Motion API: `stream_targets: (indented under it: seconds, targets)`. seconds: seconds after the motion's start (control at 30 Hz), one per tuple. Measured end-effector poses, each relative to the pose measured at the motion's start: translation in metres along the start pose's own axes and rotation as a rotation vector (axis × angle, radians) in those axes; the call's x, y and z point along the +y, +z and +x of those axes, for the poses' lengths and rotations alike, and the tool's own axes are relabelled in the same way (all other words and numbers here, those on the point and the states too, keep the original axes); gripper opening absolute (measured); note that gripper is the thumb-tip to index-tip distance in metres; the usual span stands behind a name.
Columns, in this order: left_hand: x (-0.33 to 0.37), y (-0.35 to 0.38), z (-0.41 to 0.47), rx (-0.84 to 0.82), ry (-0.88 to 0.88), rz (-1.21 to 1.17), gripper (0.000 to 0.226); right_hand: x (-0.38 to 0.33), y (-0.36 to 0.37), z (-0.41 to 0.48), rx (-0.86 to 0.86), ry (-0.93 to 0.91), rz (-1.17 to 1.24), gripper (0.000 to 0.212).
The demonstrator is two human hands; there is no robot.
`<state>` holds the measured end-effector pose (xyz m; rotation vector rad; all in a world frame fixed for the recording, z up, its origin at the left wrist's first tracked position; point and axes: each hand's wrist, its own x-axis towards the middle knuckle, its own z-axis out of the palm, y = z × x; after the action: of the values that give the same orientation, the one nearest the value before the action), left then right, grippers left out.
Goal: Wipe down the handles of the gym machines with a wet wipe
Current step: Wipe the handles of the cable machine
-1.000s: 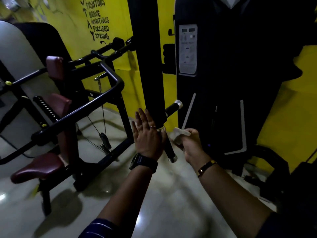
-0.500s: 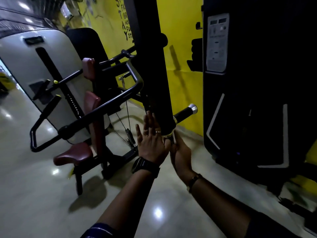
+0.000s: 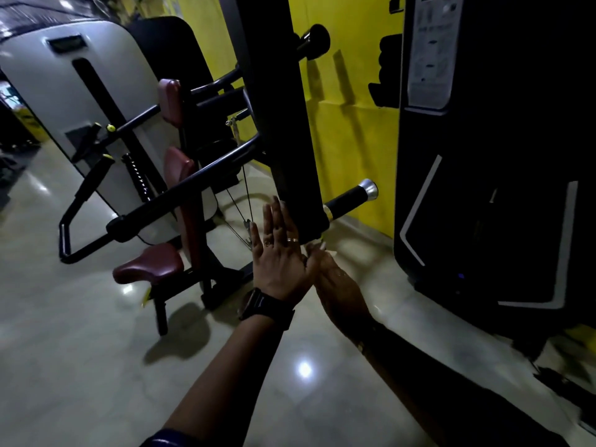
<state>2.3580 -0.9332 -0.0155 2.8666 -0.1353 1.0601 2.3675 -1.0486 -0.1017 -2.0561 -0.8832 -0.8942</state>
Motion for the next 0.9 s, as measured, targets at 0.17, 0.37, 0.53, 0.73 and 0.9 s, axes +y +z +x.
stream_targets:
  seconds: [0.17, 0.37, 0.53, 0.73, 0.9]
  targets:
    - [0.000, 0.008, -0.002, 0.059, 0.006, 0.051, 0.090, 0.026, -0.010, -0.023, -0.134, -0.189, -0.101, 0.060]
    - [0.003, 0.008, -0.002, 0.094, -0.030, 0.041, 0.088, 0.023, -0.034, -0.017, -0.192, -0.147, -0.173, 0.063]
    - [0.003, 0.005, -0.003, 0.061, -0.030, 0.018, 0.078, 0.024, -0.049, -0.012, -0.111, -0.227, -0.175, 0.037]
    - [-0.002, 0.001, -0.001, -0.032, -0.041, -0.026, 0.071, 0.028, -0.042, 0.001, -0.179, -0.273, -0.176, 0.046]
    - [-0.002, 0.006, -0.001, -0.004, -0.026, 0.026, 0.078, 0.034, -0.048, -0.035, -0.221, -0.294, -0.245, 0.046]
